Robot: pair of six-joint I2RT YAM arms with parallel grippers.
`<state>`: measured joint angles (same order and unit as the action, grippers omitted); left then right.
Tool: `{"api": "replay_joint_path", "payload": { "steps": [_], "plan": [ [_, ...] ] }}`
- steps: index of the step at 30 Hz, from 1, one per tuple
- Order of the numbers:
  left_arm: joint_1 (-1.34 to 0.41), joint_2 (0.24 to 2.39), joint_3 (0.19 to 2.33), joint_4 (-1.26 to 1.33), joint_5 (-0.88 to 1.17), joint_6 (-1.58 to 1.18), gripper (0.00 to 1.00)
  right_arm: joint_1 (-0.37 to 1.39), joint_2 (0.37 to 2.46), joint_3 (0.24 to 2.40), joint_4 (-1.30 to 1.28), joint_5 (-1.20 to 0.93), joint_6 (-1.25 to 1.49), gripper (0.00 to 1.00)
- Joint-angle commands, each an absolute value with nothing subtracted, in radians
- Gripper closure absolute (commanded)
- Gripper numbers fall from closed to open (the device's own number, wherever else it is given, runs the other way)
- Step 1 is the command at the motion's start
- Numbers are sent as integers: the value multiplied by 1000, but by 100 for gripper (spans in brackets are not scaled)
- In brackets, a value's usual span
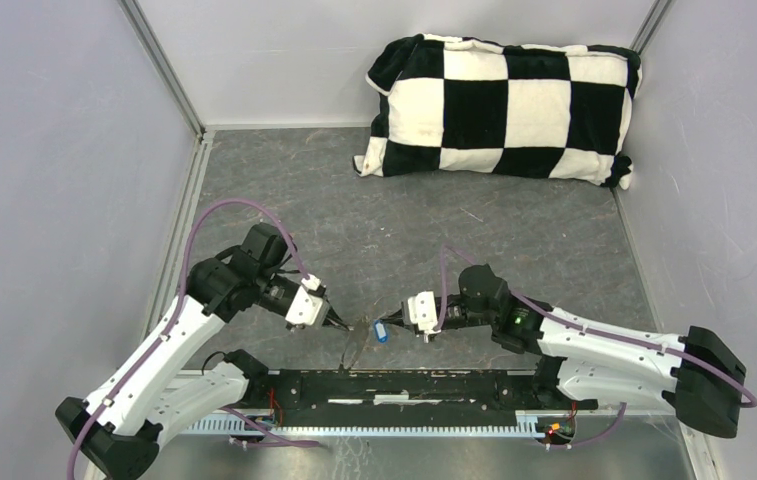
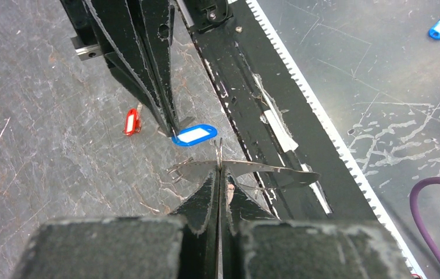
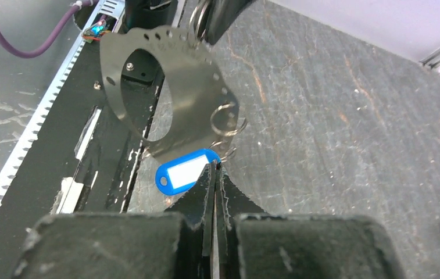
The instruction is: Put the keys on the keyring
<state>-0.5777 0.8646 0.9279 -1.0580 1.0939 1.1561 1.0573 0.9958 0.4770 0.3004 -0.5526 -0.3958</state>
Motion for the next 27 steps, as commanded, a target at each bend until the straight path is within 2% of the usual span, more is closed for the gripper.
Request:
{"api": "replay_joint_path", "payload": {
  "steps": [1, 8, 18, 27],
  "plan": [
    [-574, 841, 944, -1029, 1176, 1150, 98, 1094, 995, 612, 162, -492, -522, 100],
    [-574, 842, 944, -1041, 1208, 1207, 98, 1154, 1007, 755, 3, -440, -632, 100],
    [-574, 836, 944, -891, 1238, 1073, 98, 1216, 994, 858, -161, -391, -758, 100],
    [-574, 839, 940, -892, 1231, 1081, 98, 1262, 985, 890, -143, -312, -784, 100]
  ]
}}
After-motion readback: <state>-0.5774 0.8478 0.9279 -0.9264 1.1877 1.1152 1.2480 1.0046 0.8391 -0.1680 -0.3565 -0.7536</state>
